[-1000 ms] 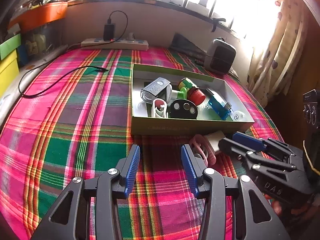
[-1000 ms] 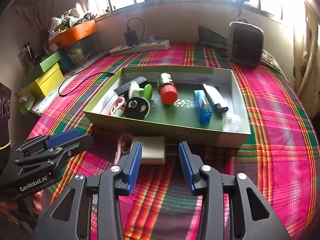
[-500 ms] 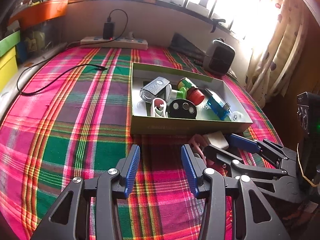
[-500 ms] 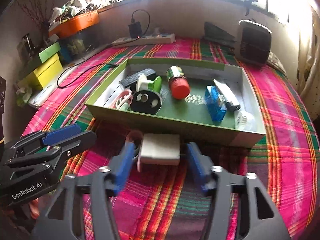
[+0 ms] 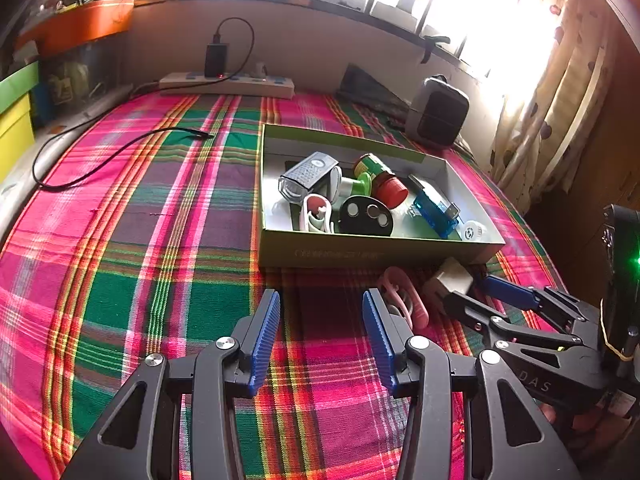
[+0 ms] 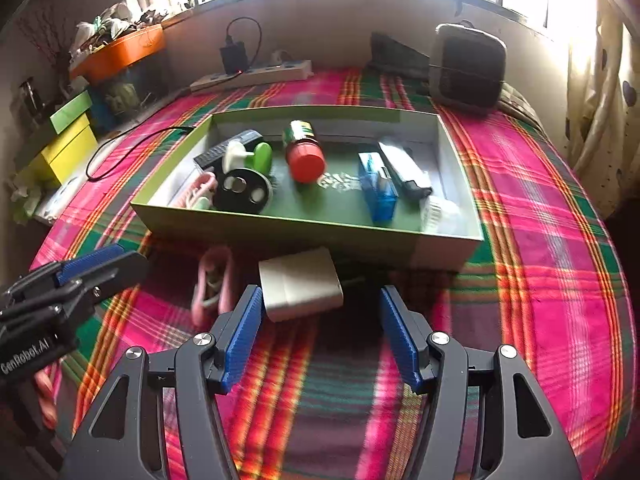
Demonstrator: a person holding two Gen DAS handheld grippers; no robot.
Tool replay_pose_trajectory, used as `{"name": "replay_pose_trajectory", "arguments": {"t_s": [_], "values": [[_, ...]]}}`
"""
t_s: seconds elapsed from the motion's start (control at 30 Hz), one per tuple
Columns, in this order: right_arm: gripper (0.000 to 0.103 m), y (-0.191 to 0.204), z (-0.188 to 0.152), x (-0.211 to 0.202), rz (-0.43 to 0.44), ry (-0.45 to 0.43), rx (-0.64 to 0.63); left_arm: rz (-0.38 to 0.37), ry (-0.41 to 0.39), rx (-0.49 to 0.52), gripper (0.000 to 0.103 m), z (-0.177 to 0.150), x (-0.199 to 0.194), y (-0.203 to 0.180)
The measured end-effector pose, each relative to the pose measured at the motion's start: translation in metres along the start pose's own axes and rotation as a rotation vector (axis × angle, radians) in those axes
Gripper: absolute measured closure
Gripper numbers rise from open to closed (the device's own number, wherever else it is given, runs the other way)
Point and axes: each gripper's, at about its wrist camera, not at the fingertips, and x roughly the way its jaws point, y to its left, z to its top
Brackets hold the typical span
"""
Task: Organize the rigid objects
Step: 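Move the left gripper over the pink-white clip while the right gripper approaches the white charger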
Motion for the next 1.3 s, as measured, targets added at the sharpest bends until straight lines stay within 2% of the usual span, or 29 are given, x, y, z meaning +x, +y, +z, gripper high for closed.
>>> {"name": "replay_pose_trajectory", "arguments": {"t_s": [0.5, 0.57, 0.67, 0.83, 1.2, 1.3], "values": [[0.043, -0.03, -0.025, -0.024, -0.116, 0.005, 0.034, -0.007, 0.018, 0.026, 0.06, -0.003, 0.003, -0.008], [0.043, -0.029, -0.025, -0.029, -0.109, -0.005, 0.047, -0.007, 0.024, 0.028, 0.06, -0.003, 0.003, -0.009], [0.043, -0.024, -0.021, -0.034, -0.051, -0.034, 0.051, -0.003, 0.03, 0.034, 0.06, -0.002, 0.004, -0.011], [0.043, -0.018, -0.011, -0.016, 0.011, -0.006, 0.086, 0.004, 0.031, 0.039, 0.06, -0.002, 0.003, -0.012], [0.043, -0.021, -0.002, 0.0, -0.048, 0.014, 0.118, -0.013, 0.058, 0.062, 0.06, -0.001, 0.009, -0.024], [0.043, -0.022, -0.005, -0.001, -0.099, 0.02, 0.096, -0.023, 0.07, 0.061, 0.059, 0.0, 0.012, -0.028]]}}
